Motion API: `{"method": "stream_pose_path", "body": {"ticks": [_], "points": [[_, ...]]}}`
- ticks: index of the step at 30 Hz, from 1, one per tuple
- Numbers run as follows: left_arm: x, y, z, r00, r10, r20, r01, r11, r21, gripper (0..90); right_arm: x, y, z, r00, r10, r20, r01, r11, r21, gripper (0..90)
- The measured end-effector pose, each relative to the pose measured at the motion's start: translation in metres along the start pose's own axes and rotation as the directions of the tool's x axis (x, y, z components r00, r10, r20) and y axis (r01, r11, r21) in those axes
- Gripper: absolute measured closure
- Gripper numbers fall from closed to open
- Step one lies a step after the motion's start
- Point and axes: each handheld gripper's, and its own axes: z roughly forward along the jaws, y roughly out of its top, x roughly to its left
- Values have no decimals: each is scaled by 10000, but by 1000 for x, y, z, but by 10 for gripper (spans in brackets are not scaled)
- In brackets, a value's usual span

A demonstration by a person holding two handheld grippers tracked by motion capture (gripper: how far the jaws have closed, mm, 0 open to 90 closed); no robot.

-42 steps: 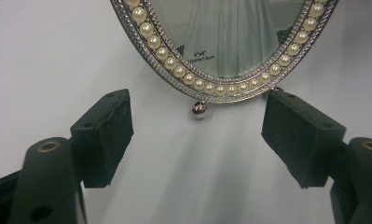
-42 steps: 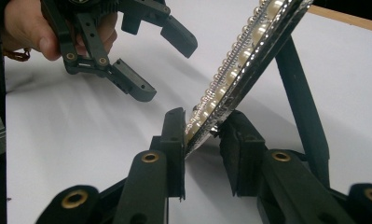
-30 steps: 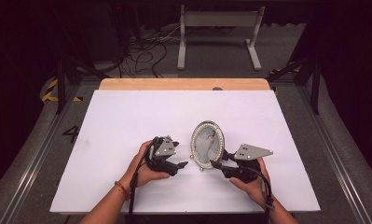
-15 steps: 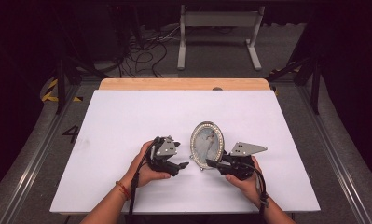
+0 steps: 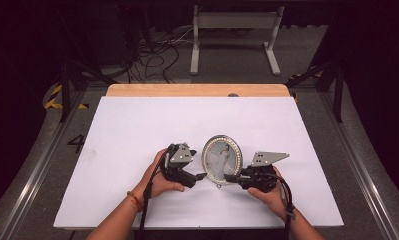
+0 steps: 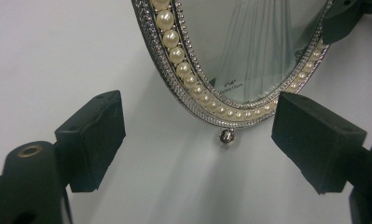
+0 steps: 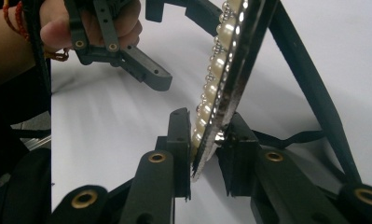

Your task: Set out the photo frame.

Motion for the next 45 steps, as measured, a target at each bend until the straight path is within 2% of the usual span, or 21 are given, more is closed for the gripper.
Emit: {"method": "stream_pose_path", "body": {"ticks": [1, 3, 4, 6, 8, 11, 13, 15, 20, 22, 25, 27, 33, 35, 37, 41, 43, 44, 45], "points": [[0, 1, 1, 10000, -20, 78, 19, 10000, 83, 175, 0, 0, -1, 10000, 5, 81, -5, 10000, -4, 740], [1, 4, 2, 9995, -153, 285, 155, 9998, -81, 165, 2, 0, -4, 9998, -66, 200, 67, 10000, -28, 694], [1, 5, 2, 9992, -200, 347, 203, 9997, -94, 165, 4, 2, -6, 9992, -135, 363, 138, 9999, -76, 630], [1, 5, 4, 9993, -146, 347, 146, 9999, 13, 163, 6, 3, -12, 9981, -168, 588, 180, 9996, -196, 620], [2, 5, 6, 9985, -326, 441, 325, 9995, 30, 163, 9, 5, -16, 9958, -286, 869, 310, 9992, -269, 618], [6, 8, 10, 9960, -617, 645, 629, 9979, -171, 159, 12, 6, -24, 9944, -371, 991, 424, 9978, -517, 648], [7, 11, 13, 9959, -541, 727, 553, 9984, -150, 154, 14, 6, -28, 9932, -446, 1074, 522, 9963, -686, 724], [8, 12, 15, 9946, -611, 835, 629, 9979, -181, 153, 14, 7, -30, 9916, -526, 1183, 618, 9952, -756, 761], [8, 14, 19, 9908, -651, 1191, 699, 9969, -369, 186, 15, 7, -29, 9922, -547, 1121, 635, 9951, -760, 770], [7, 15, 18, 9925, -431, 1143, 486, 9978, -457, 237, 15, 7, -28, 9914, -577, 1177, 666, 9951, -732, 770], [8, 13, 14, 9920, -487, 1168, 545, 9974, -469, 281, 14, 7, -28, 9920, -535, 1144, 620, 9954, -724, 771], [9, 12, 11, 9931, -412, 1100, 466, 9978, -464, 356, 10, 7, -27, 9927, -325, 1161, 419, 9959, -797, 771], [7, 8, 4, 9973, -242, 695, 264, 9991, -318, 453, 4, 7, -26, 9932, -85, 1159, 189, 9958, -890, 770], [8, 6, 2, 9966, -338, 746, 362, 9989, -308, 485, 3, 8, -24, 9924, -67, 1232, 176, 9960, -876, 770], [6, 4, -1, 9978, -262, 611, 280, 9992, -274, 520, 2, 8, -23, 9915, -33, 1304, 148, 9961, -870, 768], [4, 1, -3, 9986, -157, 506, 162, 9998, -99, 534, 3, 9, -20, 9881, -134, 1530, 267, 9960, -849, 757], [3, 0, -3, 9985, -231, 490, 237, 9997, -110, 527, 6, 9, -20, 9823, -244, 1859, 401, 9959, -809, 666], [2, -1, -3, 9987, -262, 448, 272, 9994, -213, 510, 6, 9, -20, 9767, -205, 2137, 387, 9959, -813, 618], [2, -1, -4, 9987, -321, 383, 334, 9989, -331, 482, 7, 9, -21, 9774, -134, 2111, 319, 9959, -848, 629]]}}
